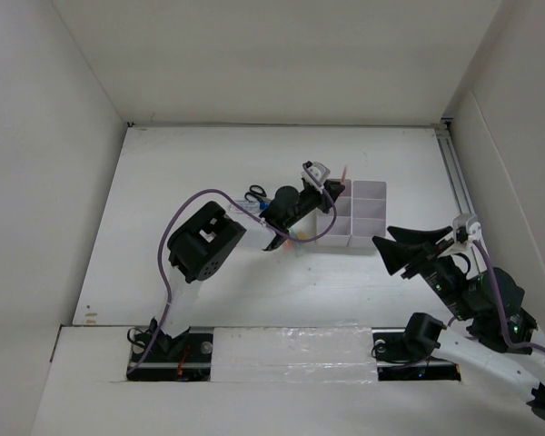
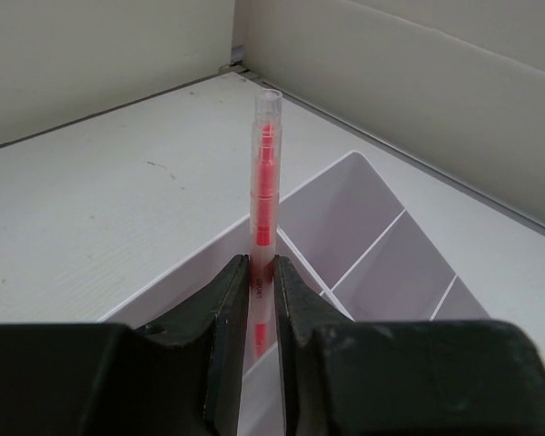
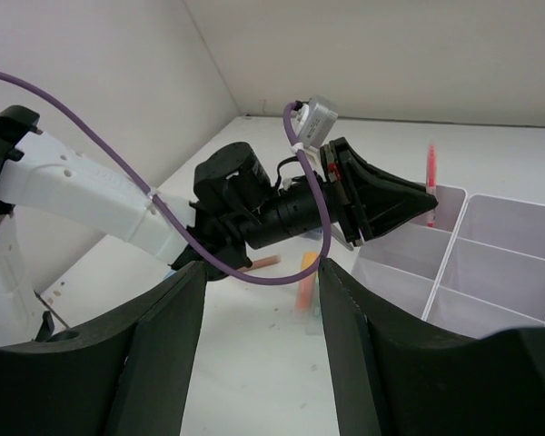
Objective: Sort the stationery into containers
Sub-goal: Place the stationery into the container
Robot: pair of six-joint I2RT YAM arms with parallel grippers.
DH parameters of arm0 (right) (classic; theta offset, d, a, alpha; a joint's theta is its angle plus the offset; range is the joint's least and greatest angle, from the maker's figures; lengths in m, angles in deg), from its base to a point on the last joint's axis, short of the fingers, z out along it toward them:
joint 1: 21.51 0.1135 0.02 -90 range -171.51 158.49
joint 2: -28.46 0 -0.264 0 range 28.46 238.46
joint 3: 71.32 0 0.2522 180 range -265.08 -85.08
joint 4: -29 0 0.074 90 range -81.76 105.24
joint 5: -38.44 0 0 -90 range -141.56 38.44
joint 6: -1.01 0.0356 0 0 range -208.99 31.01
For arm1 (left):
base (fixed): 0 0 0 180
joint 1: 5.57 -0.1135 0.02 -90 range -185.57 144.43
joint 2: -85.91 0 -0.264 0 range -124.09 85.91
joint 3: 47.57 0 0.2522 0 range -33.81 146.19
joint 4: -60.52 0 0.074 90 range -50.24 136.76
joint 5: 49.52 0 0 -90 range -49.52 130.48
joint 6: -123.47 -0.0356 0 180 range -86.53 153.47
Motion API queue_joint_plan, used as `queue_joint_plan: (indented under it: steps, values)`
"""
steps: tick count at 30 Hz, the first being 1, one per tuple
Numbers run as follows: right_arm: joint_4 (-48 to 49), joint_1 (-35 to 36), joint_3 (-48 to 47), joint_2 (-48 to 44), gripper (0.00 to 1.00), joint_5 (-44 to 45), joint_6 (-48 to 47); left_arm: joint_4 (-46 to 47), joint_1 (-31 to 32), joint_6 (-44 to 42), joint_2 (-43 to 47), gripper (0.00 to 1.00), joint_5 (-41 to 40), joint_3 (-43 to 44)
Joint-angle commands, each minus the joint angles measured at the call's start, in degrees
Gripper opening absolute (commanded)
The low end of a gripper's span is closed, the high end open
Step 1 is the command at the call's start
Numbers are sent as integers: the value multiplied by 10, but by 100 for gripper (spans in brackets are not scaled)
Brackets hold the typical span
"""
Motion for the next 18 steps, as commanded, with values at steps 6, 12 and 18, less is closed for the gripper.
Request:
queue_joint_plan:
  steps: [6,12,18]
  values:
    - [1,-2,4,-15,59,15,7,-7,3,2,8,10,17,21]
    - [1,-2,4,-15,59,15,7,-12,3,8,8,11,23,21]
    - [1,-2,9,-21,59,20,13,-23,3,8,8,13,23,27]
